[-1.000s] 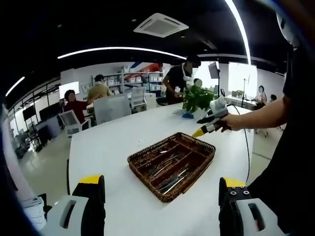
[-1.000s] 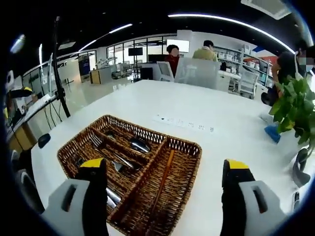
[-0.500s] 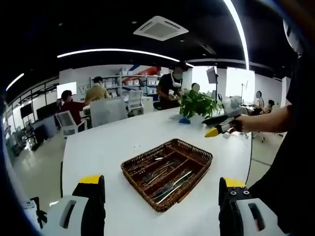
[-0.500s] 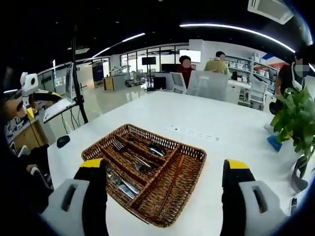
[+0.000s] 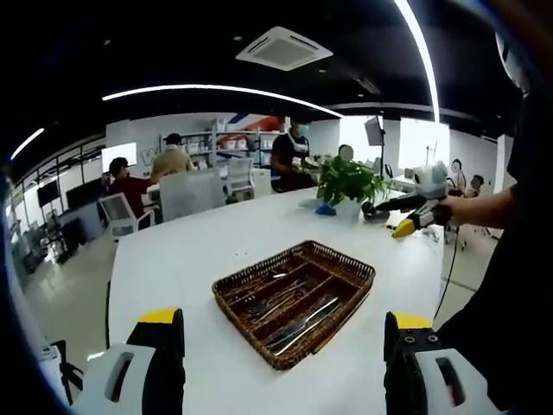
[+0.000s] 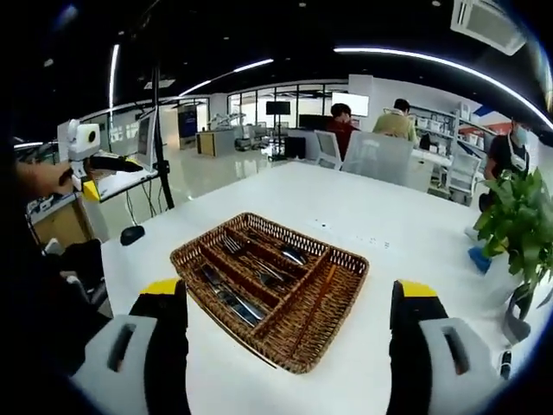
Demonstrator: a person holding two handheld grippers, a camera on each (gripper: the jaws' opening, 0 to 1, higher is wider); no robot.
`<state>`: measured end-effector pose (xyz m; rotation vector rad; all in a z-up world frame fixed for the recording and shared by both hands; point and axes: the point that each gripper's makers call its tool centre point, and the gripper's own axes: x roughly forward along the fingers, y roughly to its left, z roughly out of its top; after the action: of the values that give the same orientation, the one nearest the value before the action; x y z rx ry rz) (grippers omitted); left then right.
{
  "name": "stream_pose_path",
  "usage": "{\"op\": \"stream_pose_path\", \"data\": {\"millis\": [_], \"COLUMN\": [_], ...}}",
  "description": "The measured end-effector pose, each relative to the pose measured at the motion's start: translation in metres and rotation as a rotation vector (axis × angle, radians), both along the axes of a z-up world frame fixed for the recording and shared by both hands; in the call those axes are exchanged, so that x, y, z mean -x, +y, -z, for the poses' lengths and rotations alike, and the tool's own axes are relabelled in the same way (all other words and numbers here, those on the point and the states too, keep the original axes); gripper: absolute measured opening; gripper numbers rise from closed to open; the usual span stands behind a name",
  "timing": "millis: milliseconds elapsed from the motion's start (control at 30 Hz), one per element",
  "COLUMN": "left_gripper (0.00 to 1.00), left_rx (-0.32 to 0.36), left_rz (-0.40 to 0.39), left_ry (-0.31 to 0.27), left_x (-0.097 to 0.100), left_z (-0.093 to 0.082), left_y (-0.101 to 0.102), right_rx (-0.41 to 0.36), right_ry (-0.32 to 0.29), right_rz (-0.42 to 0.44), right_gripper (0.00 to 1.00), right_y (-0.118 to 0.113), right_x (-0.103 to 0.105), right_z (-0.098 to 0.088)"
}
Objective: Arrange the knives, forks, and spoons in their matching storage slots by inserting each utensil handle-first until every utensil is classified and aligned in the correct compartment
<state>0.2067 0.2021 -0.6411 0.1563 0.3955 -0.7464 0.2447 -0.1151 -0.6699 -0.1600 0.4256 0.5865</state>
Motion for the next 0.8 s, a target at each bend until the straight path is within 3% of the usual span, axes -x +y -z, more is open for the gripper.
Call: {"op": "stream_pose_path", "data": {"millis": [167,433,800], "left_gripper": [1.00,1.00,1.00], "left_rx": [0.003,-0.001,0.007], "left_rz": [0.019,0.005,0.015], "left_ry": [0.019,0.019,0.009], "left_x": [0.004,0.001,0.001], "left_z": [0.005,0.014,0.012], "left_y": [-0.003,-0.002,-0.005], "right_rx": [-0.001,0.015,0.013], "right_ry": [-0.001,0.017,0.001], "right_rz": [0.000,-0.016,-0.014], "right_gripper": [0.99,0.99,0.99], "right_y": [-0.005,-0.011,-0.017], "right_x": [0.013,0.029,0.031], "right_z": [-0.006,0.000,-0.004]}}
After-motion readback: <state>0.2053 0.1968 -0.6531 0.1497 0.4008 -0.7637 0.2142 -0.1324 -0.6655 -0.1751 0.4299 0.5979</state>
